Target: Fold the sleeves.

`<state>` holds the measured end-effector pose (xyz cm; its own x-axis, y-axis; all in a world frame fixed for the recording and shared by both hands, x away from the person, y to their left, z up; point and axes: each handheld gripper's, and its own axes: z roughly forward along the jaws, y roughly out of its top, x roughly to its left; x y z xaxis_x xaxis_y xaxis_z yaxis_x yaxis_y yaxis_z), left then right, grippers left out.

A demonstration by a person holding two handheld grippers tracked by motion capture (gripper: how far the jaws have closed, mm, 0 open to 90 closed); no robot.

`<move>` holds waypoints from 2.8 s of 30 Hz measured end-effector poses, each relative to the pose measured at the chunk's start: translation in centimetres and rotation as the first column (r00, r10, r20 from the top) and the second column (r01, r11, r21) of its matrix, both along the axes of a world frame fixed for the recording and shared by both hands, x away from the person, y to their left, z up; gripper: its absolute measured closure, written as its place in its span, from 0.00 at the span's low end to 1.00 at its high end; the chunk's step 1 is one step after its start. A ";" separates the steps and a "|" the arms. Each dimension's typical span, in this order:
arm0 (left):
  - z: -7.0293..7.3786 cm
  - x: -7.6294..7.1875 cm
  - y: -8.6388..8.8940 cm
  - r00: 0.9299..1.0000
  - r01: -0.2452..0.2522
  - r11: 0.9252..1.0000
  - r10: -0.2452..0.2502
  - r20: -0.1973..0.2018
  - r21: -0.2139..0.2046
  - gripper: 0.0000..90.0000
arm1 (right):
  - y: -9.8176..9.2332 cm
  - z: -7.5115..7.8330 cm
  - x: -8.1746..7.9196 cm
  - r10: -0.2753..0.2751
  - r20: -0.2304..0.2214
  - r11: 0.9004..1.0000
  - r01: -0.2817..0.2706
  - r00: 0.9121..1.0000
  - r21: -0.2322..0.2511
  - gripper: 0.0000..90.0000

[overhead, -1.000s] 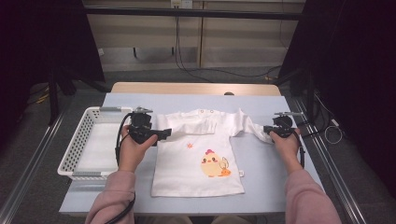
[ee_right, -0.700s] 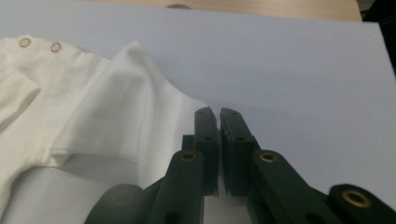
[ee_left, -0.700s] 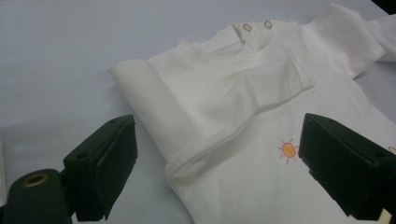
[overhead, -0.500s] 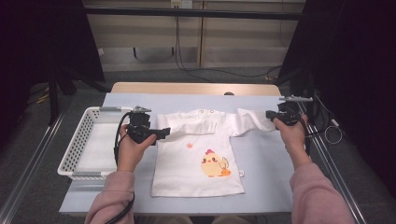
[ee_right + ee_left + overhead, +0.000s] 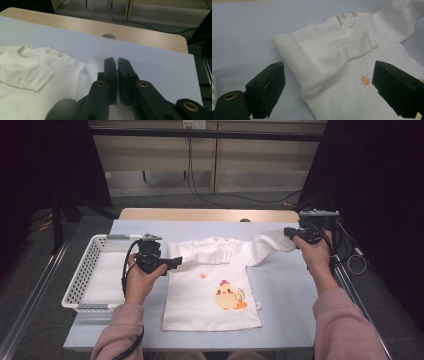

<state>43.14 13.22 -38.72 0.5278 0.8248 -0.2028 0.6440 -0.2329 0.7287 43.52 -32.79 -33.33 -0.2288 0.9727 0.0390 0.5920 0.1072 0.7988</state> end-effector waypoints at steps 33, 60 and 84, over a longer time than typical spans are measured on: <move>0.1 0.0 0.4 1.000 0.000 1.000 0.000 0.009 -0.007 0.13 | 7.4 1.8 2.1 0.114 -0.027 0.993 -0.114 0.993 0.012 0.97; 0.2 -0.1 0.7 1.000 0.003 1.000 -0.003 0.013 -0.002 0.13 | 10.7 1.3 3.1 0.148 -0.014 0.988 -0.147 0.989 0.043 0.96; 0.2 -0.1 0.8 1.000 -0.004 1.000 0.004 0.015 -0.004 0.13 | 11.0 1.8 3.2 0.146 0.002 0.988 -0.146 0.989 0.045 0.96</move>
<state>43.01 14.00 -38.53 0.5272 0.8263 -0.1983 0.6340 -0.2271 0.7392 46.74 -21.81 -31.49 -0.3679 0.9262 0.0825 0.5736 0.1562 0.8041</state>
